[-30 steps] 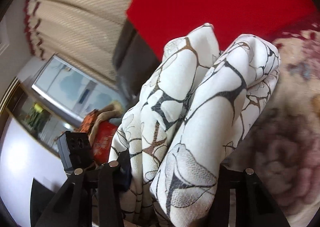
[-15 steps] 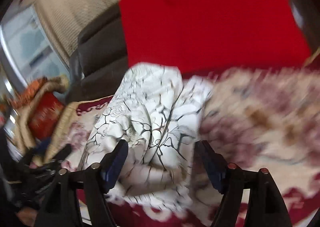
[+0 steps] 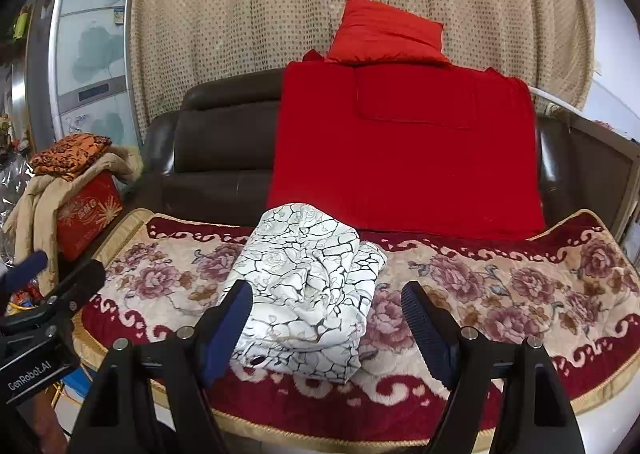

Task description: Fold large clothes

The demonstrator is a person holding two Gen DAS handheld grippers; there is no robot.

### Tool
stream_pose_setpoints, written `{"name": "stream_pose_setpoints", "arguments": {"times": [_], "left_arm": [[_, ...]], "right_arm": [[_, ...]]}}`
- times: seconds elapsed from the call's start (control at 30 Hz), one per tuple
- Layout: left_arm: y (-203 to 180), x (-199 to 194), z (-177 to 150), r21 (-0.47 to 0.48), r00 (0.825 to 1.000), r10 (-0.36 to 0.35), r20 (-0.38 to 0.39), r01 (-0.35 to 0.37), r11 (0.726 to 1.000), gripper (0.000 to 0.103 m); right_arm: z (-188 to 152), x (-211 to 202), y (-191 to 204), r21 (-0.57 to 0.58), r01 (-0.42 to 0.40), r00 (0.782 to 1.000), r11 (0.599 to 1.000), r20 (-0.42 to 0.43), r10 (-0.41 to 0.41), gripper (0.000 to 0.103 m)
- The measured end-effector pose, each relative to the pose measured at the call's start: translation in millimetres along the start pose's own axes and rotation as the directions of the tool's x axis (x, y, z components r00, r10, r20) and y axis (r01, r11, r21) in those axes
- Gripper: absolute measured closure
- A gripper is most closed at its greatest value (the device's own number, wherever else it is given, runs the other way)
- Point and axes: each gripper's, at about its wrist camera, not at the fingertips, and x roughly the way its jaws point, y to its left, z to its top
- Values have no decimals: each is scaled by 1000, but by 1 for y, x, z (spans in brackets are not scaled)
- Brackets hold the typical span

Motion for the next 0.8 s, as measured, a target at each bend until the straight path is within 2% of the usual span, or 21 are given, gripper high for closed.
{"name": "stream_pose_setpoints", "arguments": {"times": [0.17, 0.23, 0.43, 0.53, 0.6, 0.67, 0.73, 0.8], "left_arm": [[-8, -4, -12, 72, 997, 73, -16, -72, 995, 1], [-11, -13, -13, 108, 996, 90, 3, -90, 990, 1], [-17, -56, 9, 150, 993, 64, 102, -79, 985, 1], [-19, -86, 30, 190, 979, 72, 193, -109, 976, 1], [-19, -112, 46, 211, 956, 80, 281, -143, 967, 0], [-19, -130, 56, 218, 937, 87, 338, -167, 962, 0], [-18, -143, 63, 214, 923, 87, 375, -177, 961, 0], [-17, -149, 65, 201, 922, 73, 379, -159, 967, 0]], "right_arm": [[-6, -16, 9, 4, 26, 999, 1000, -18, -26, 23], [-9, -20, 8, 6, 16, 999, 1000, -33, -16, 23], [-6, -37, 1, 30, 8, 1000, 1000, -11, -8, 23], [1, -52, -1, 45, 14, 1000, 999, 24, -15, 23], [7, -64, -2, 51, 7, 999, 999, 51, -9, 23], [12, -73, -1, 49, 9, 997, 999, 72, -13, 23], [18, -83, 1, 49, 10, 995, 999, 101, -15, 23], [21, -88, 2, 44, 19, 993, 999, 117, -24, 23]]}}
